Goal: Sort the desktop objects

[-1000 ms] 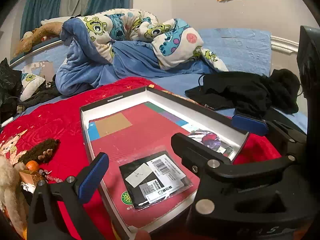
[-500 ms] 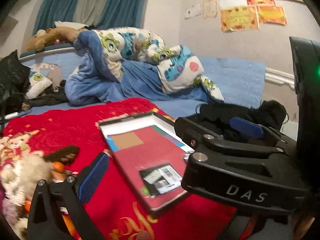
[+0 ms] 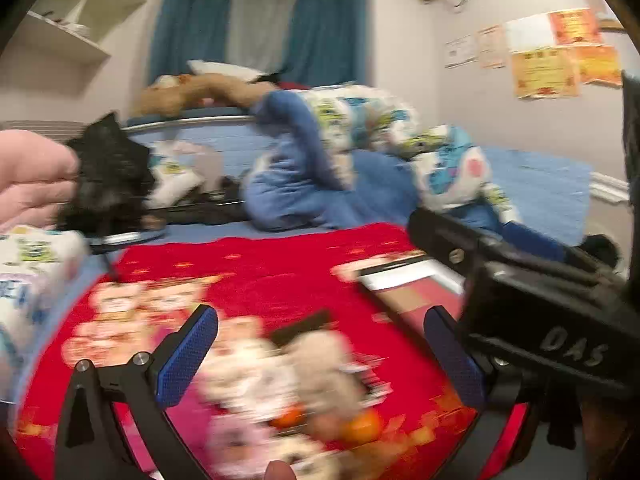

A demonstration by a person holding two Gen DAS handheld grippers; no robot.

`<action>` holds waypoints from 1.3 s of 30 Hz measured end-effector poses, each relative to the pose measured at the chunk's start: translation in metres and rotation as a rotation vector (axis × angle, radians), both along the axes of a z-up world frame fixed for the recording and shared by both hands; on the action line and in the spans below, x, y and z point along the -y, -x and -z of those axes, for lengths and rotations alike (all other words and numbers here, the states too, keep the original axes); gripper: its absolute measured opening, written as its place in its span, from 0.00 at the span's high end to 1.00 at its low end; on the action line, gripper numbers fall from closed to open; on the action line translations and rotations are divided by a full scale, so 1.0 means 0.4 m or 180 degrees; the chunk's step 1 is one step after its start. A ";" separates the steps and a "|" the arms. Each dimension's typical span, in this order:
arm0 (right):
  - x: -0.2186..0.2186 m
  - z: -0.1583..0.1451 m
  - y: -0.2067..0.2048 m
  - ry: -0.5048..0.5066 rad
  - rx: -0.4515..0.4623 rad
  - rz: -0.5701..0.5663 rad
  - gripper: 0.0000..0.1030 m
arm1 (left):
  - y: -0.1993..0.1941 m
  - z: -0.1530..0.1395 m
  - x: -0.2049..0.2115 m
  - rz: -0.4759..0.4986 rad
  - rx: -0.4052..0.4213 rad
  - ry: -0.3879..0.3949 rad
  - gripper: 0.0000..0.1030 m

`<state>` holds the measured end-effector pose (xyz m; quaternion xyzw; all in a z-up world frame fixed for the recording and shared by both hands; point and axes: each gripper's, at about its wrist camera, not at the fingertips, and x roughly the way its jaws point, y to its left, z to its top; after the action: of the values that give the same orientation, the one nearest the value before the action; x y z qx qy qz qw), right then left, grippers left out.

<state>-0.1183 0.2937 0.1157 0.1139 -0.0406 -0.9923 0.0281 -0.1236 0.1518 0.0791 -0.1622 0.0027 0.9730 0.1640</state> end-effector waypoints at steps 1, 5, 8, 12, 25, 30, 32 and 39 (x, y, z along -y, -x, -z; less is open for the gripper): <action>0.035 -0.004 0.004 -0.0005 0.0009 -0.0061 0.00 | -0.004 -0.003 0.060 -0.0111 0.0018 -0.0056 0.00; 0.150 -0.006 0.013 0.0035 0.0031 -0.0237 0.00 | -0.014 0.004 0.212 -0.0304 0.0158 -0.0255 0.00; 0.197 0.006 0.018 0.0125 0.0120 -0.0278 0.00 | -0.028 0.014 0.290 -0.0372 0.0224 -0.0290 0.00; 0.227 0.030 0.022 0.0242 0.0194 -0.0316 0.00 | -0.060 0.021 0.308 -0.0417 0.0174 -0.0057 0.00; 0.249 0.109 -0.066 -0.0180 0.0616 -0.0391 0.00 | -0.157 0.071 0.296 -0.0317 0.0253 0.0062 0.00; 0.240 0.122 -0.098 -0.0149 0.0741 -0.0482 0.00 | -0.175 0.126 0.291 -0.0278 0.0339 0.0225 0.00; 0.241 0.136 -0.111 -0.0212 0.0762 -0.0433 0.00 | -0.178 0.149 0.296 -0.0333 0.0373 0.0289 0.00; 0.237 0.191 -0.120 -0.0332 0.0994 -0.0478 0.00 | -0.158 0.227 0.322 -0.0373 0.0735 0.0249 0.00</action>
<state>-0.0704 0.1988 0.0391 0.2707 0.0158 -0.9584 0.0896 -0.0604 0.0231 -0.0117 -0.2792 0.0123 0.9550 0.0997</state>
